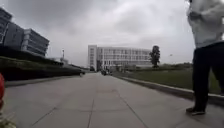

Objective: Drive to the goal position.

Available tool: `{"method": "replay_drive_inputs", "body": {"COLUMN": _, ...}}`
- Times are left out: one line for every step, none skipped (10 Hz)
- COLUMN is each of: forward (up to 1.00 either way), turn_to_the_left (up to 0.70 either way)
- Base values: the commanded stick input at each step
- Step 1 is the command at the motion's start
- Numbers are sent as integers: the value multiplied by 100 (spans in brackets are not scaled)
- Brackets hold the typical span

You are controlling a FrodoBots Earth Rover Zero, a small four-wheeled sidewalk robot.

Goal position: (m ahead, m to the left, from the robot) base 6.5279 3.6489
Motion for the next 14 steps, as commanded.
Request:
{"method": "replay_drive_inputs", "body": {"forward": 70, "turn_to_the_left": 0}}
{"method": "replay_drive_inputs", "body": {"forward": 70, "turn_to_the_left": 0}}
{"method": "replay_drive_inputs", "body": {"forward": 70, "turn_to_the_left": 0}}
{"method": "replay_drive_inputs", "body": {"forward": 70, "turn_to_the_left": 0}}
{"method": "replay_drive_inputs", "body": {"forward": 70, "turn_to_the_left": 0}}
{"method": "replay_drive_inputs", "body": {"forward": 70, "turn_to_the_left": 0}}
{"method": "replay_drive_inputs", "body": {"forward": 70, "turn_to_the_left": 0}}
{"method": "replay_drive_inputs", "body": {"forward": 70, "turn_to_the_left": 7}}
{"method": "replay_drive_inputs", "body": {"forward": 70, "turn_to_the_left": 32}}
{"method": "replay_drive_inputs", "body": {"forward": 70, "turn_to_the_left": 35}}
{"method": "replay_drive_inputs", "body": {"forward": 70, "turn_to_the_left": 35}}
{"method": "replay_drive_inputs", "body": {"forward": 70, "turn_to_the_left": 35}}
{"method": "replay_drive_inputs", "body": {"forward": 70, "turn_to_the_left": 35}}
{"method": "replay_drive_inputs", "body": {"forward": 70, "turn_to_the_left": 35}}
